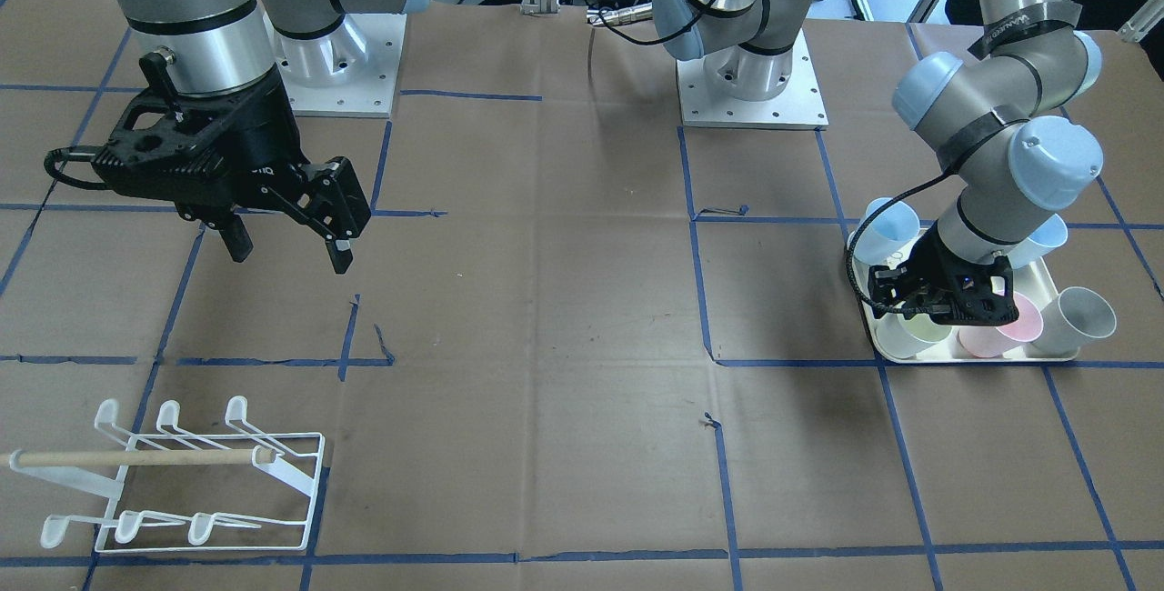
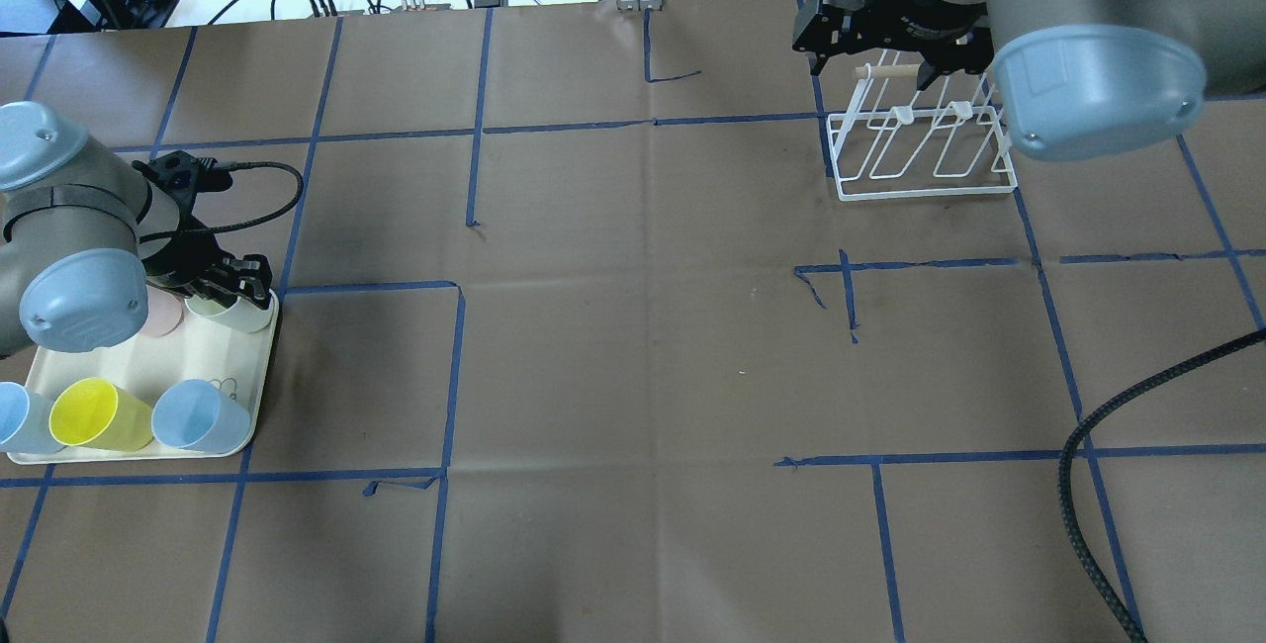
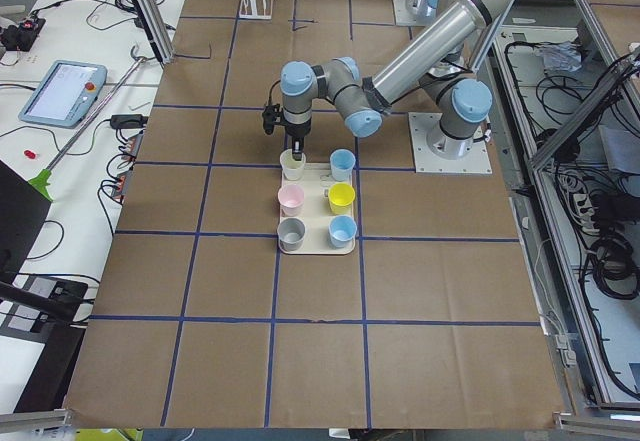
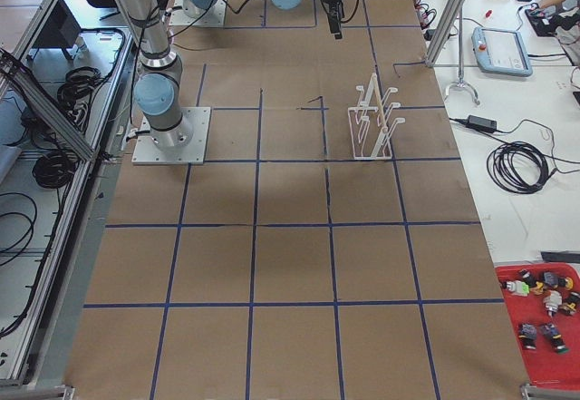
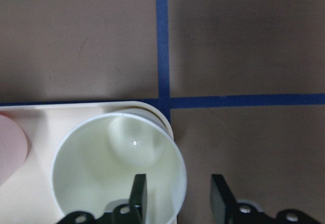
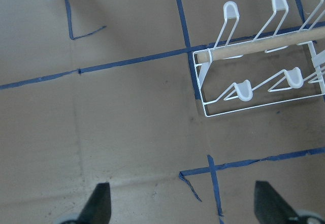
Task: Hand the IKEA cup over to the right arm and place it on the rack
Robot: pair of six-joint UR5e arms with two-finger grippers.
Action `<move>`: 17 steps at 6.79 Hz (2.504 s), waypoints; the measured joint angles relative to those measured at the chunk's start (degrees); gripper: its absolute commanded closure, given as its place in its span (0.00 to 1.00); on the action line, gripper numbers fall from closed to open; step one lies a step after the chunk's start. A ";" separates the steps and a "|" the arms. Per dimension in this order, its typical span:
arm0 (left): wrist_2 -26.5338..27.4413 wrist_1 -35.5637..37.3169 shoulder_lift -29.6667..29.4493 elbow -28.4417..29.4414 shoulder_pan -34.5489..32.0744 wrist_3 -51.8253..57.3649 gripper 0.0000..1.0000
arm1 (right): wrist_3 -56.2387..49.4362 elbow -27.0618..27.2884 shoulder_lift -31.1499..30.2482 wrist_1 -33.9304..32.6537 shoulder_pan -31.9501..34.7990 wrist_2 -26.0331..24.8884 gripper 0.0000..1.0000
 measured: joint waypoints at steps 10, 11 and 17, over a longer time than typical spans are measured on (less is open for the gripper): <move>-1.94 -39.99 0.46 35.63 -15.55 -1.65 1.00 | 32.48 23.42 -2.78 -45.06 -0.55 19.84 0.00; -5.92 -40.14 0.94 35.73 -18.39 -2.21 1.00 | 37.77 28.75 -5.11 -50.84 -0.42 20.06 0.00; -45.64 -7.73 5.39 20.75 -20.41 -2.29 1.00 | 68.56 44.03 -11.05 -76.95 -0.82 20.20 0.00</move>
